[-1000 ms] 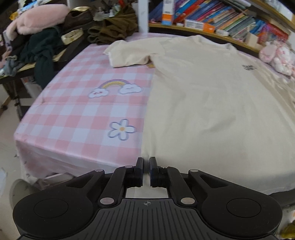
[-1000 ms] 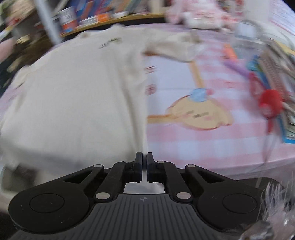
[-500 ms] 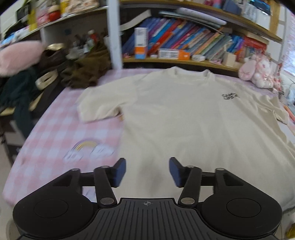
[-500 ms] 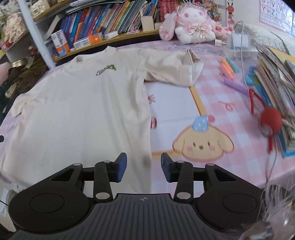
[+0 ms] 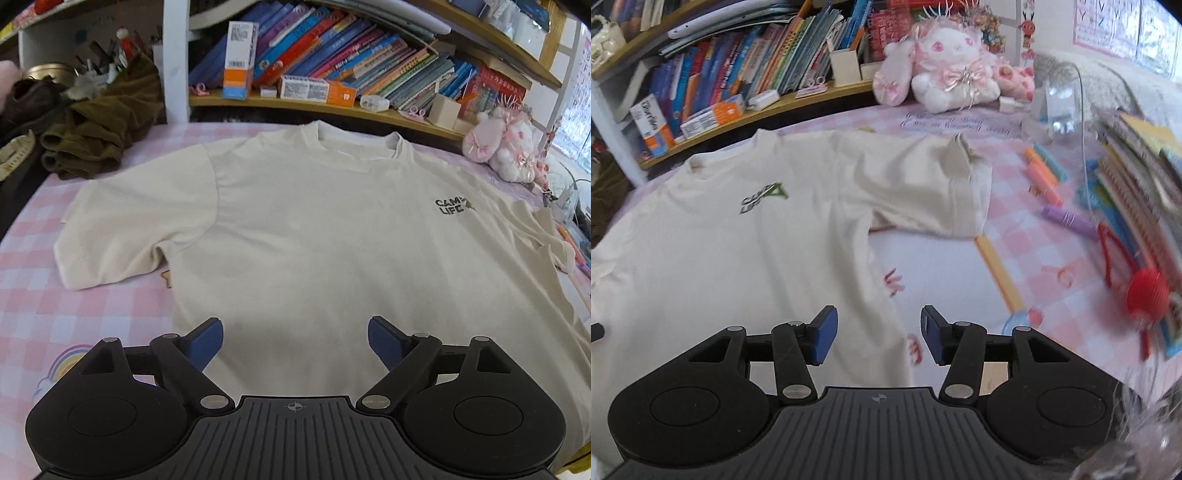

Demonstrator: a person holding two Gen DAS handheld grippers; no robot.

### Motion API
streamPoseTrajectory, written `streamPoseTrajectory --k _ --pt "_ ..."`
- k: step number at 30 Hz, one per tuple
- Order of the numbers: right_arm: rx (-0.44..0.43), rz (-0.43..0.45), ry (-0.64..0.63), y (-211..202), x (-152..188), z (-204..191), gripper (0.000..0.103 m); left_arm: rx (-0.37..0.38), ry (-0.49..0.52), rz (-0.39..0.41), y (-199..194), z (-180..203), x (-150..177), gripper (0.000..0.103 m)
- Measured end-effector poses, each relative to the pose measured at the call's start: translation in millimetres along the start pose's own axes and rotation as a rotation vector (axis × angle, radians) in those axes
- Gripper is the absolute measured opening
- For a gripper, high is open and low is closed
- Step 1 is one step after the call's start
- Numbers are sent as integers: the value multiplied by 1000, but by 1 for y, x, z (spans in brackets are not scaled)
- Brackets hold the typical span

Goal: Fold clothes

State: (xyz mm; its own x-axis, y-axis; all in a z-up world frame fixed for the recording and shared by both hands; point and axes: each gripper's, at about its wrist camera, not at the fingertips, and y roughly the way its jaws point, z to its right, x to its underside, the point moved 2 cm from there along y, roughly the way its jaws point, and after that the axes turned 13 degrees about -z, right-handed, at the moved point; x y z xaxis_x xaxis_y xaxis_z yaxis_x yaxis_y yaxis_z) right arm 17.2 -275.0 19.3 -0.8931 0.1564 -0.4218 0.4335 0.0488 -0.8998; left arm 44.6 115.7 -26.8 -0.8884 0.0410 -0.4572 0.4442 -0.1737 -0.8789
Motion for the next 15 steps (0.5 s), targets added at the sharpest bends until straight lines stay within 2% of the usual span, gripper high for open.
streamPoseTrajectory --k 8,10,15 --pt "68 18 -29 20 -53 28 58 -29 -49 -2 3 13 5 90" --pt "53 20 -19 28 -68 41 58 -48 -60 -10 4 20 8 90" --pt "-55 21 33 45 -104 77 57 -74 -147 -19 1 42 20 90"
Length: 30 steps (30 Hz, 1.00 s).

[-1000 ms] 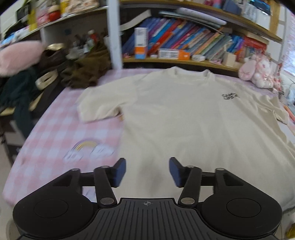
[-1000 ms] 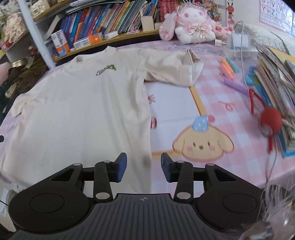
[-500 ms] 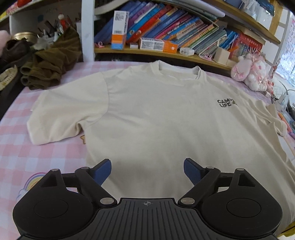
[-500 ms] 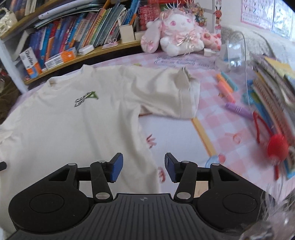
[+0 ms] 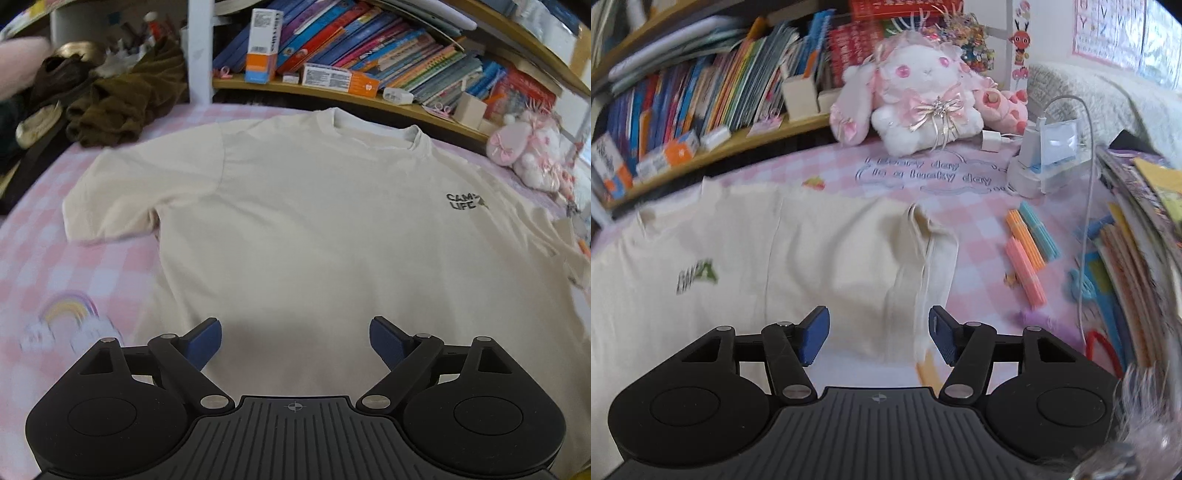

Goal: Fold clothes

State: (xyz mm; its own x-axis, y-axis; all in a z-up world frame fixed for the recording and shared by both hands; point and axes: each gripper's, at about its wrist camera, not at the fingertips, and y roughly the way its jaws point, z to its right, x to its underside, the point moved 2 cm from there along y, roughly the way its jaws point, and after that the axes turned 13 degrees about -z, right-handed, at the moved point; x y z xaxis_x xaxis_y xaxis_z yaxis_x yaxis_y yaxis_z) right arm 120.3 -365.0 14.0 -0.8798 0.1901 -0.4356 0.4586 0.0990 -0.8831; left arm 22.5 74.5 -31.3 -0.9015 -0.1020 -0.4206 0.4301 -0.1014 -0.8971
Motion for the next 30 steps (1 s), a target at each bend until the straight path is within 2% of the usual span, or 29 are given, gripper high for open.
streamPoseTrajectory --k 6,11,13,14,15,16,19,22,26,30 --pt "-117 -33 79 37 -43 37 48 -73 -22 -21 -2 31 16 90" --pt "-204 -76 139 71 -69 55 46 -130 -63 -22 -10 49 27 90" --pt "-207 -66 174 80 -77 62 45 -153 -76 -29 -12 54 31 90" --pt "-205 -59 192 84 -81 65 34 -163 -81 -32 -14 55 33 90" --pt "-182 -33 214 85 -84 70 15 -171 -86 -33 -15 57 34 90" --pt "-148 3 237 84 -87 75 4 -178 -90 -33 -16 58 35 90" --pt "-45 77 202 78 -92 78 3 -193 -109 -30 -18 60 38 90" --pt "16 38 103 93 -97 75 2 -196 -121 -35 -17 60 38 90" --pt "97 69 3 101 -113 76 2 -203 -109 -33 -17 62 35 90" --pt "148 51 -20 112 -126 83 3 -209 -84 -38 -16 66 32 90"
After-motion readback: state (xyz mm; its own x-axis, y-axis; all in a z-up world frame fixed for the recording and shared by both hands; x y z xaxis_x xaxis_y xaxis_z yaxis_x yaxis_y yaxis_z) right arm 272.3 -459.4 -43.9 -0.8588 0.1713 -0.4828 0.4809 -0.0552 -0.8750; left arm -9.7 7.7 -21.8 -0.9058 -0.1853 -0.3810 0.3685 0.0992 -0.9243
